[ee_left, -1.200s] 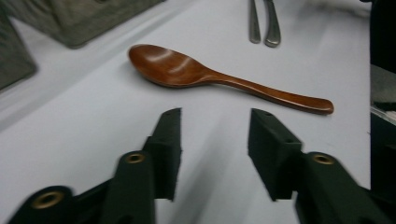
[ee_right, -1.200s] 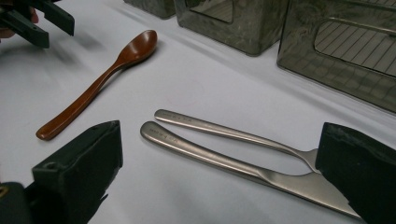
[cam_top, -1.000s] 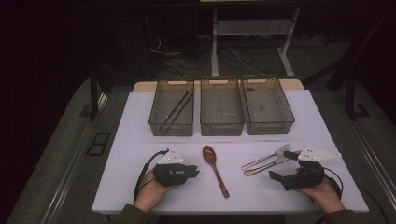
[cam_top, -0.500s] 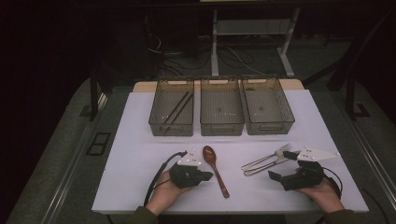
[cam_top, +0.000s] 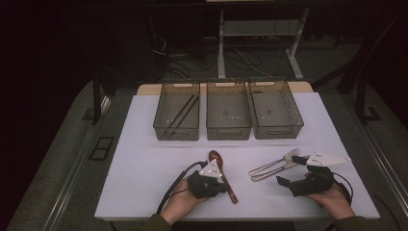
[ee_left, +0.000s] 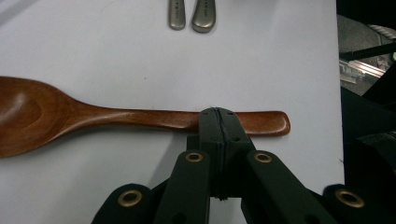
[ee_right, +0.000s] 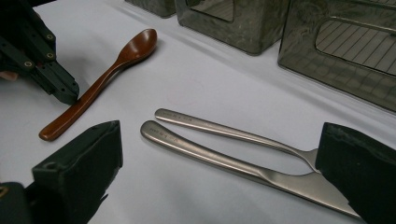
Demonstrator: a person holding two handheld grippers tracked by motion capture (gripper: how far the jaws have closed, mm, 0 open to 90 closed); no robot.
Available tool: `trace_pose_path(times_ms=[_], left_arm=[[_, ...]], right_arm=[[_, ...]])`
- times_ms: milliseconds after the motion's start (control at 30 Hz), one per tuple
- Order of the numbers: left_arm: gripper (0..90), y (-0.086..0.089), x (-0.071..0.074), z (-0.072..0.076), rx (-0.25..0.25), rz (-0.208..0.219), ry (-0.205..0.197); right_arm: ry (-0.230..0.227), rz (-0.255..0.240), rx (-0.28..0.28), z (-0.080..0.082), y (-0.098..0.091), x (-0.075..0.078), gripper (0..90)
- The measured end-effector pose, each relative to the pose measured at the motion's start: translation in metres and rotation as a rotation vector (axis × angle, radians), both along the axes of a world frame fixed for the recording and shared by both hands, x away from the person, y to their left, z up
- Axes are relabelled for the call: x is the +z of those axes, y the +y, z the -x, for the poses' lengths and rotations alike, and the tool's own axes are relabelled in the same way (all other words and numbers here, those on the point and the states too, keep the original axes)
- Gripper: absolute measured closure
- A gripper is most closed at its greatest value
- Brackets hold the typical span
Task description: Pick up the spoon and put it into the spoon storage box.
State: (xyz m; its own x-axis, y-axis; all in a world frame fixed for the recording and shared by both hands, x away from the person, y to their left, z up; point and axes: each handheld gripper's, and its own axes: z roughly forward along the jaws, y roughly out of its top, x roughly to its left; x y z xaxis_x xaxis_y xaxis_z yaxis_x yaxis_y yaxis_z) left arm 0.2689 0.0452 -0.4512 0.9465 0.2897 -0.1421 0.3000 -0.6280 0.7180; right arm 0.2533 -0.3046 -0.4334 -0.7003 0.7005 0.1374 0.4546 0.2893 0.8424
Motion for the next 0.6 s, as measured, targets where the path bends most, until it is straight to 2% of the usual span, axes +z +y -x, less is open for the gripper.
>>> trace_pose_path(times_ms=[600], left_arm=[[88.7,-0.03,-0.002,-0.018,0.011,0.007,-0.021]], right_arm=[[-0.003,-0.004,0.001,0.0,-0.001,0.0,0.3]])
